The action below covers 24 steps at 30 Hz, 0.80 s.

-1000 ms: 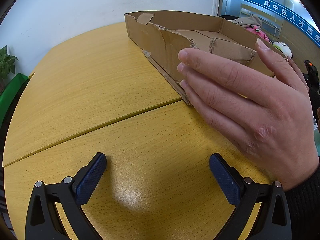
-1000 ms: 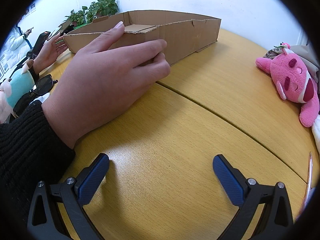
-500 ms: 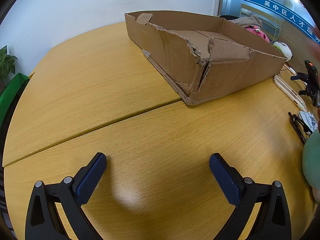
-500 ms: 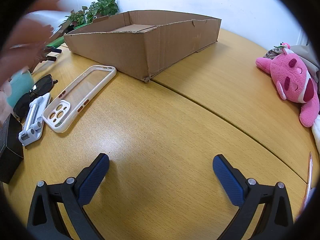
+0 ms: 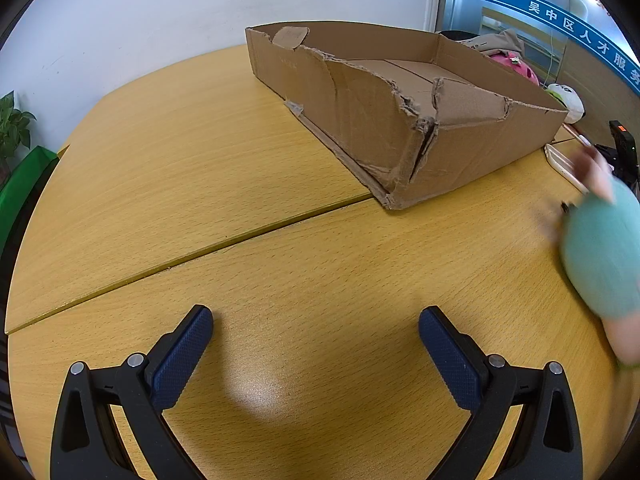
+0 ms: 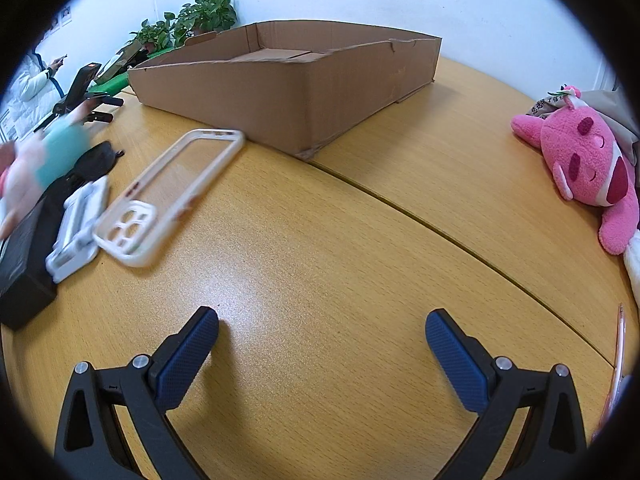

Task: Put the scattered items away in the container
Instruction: 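Move both tools toward the pig plush on the table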

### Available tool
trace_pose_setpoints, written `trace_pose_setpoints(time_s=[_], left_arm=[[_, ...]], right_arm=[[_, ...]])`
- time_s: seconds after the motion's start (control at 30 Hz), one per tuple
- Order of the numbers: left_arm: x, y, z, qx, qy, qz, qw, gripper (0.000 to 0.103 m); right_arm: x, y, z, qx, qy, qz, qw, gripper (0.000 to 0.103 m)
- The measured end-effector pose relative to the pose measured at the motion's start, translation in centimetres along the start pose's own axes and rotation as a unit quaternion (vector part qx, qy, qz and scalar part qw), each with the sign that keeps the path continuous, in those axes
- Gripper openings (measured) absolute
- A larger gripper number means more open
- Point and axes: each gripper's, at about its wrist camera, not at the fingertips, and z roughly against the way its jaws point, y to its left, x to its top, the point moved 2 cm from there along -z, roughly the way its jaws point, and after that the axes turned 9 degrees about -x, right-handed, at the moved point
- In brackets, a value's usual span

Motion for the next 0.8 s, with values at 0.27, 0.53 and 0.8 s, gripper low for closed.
trace_pose_setpoints(time_s=[0.27, 0.53, 0.8], left_arm=[[-0.05, -0.03, -0.06, 0.000, 0.000, 0.000, 1.0000, 0.103], [-0.07, 0.01, 0.01, 0.000, 0.000, 0.000, 1.0000, 0.103], [0.13, -0.23, -0.05, 0.038, -0.010, 0.052, 0.9979, 0.103]], right_arm=[[-0.08, 0.07, 0.05, 0.000, 0.000, 0.000, 1.000, 0.103], [-0.08, 0.05, 0.04, 0.000, 0.000, 0.000, 1.000, 0.103], [0.26, 0.33, -0.32, -0.041, 0.009, -0.056, 0.998, 0.103]])
